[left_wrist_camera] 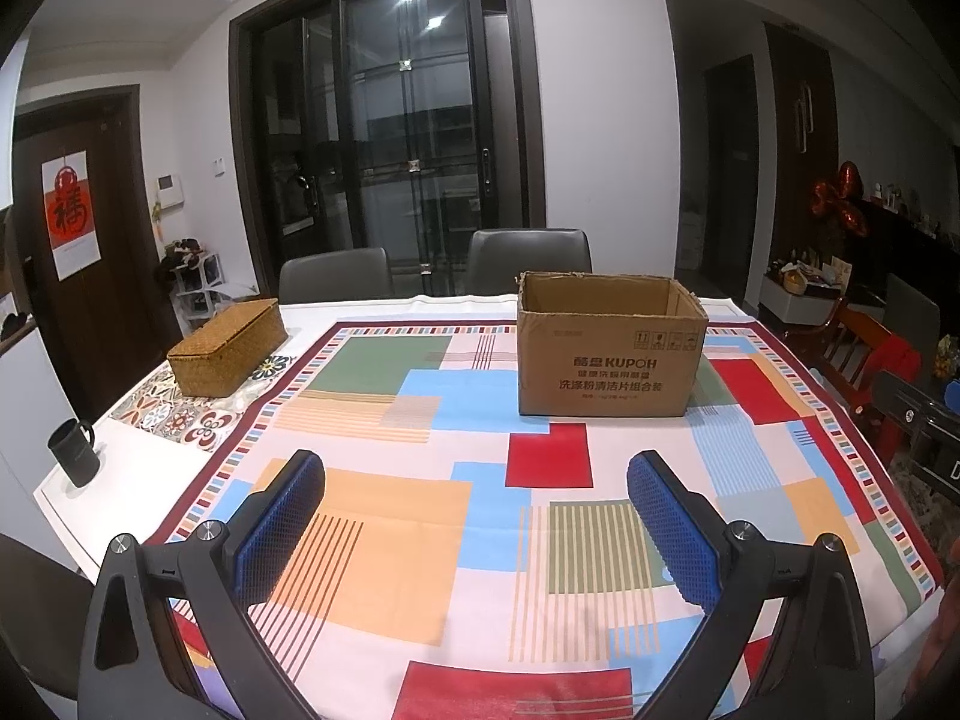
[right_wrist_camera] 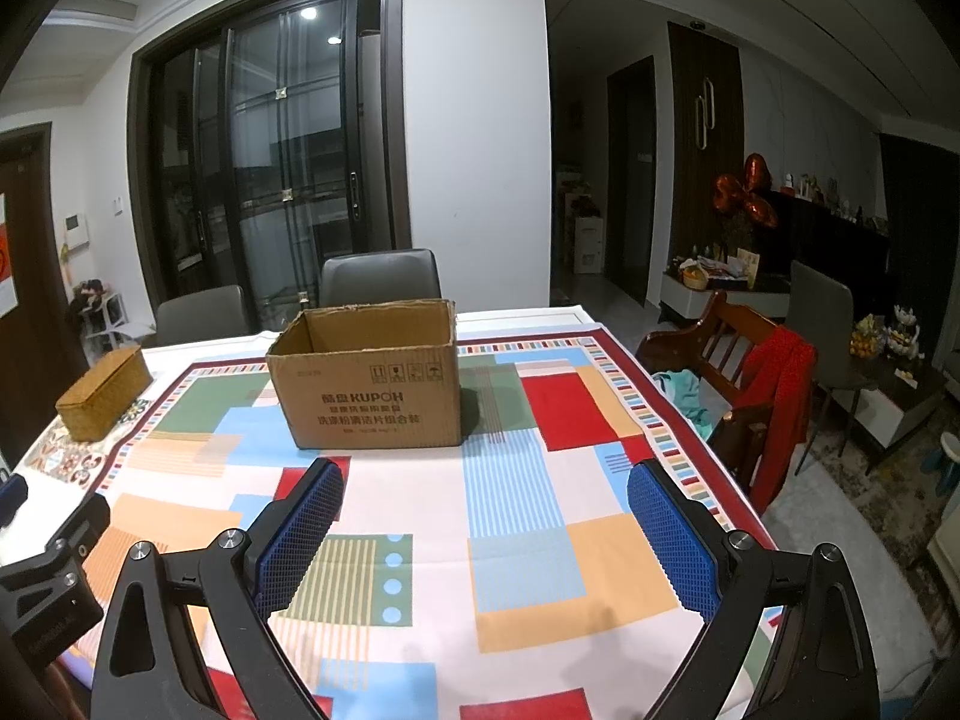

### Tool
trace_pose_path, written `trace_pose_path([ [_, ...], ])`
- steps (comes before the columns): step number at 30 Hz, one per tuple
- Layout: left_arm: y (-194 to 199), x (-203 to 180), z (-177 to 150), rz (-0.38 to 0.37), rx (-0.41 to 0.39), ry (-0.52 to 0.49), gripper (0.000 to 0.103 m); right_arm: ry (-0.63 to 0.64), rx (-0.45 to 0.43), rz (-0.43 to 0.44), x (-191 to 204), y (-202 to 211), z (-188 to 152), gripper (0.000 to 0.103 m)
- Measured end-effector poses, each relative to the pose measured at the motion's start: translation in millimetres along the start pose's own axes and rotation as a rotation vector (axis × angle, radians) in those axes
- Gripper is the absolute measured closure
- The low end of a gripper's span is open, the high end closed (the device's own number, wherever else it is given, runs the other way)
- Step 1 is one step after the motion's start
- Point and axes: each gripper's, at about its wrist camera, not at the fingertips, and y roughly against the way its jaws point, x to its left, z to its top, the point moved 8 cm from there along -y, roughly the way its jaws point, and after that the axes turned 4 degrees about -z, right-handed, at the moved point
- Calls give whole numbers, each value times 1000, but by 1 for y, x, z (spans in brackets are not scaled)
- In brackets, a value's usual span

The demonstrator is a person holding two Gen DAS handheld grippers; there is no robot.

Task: Organize snacks

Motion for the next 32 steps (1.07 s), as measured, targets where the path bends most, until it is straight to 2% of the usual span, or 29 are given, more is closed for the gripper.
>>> trace_pose_path([
  [32,-1,0,0,-2,-3,-3,0,-3,5,-4,-5,0,0,6],
])
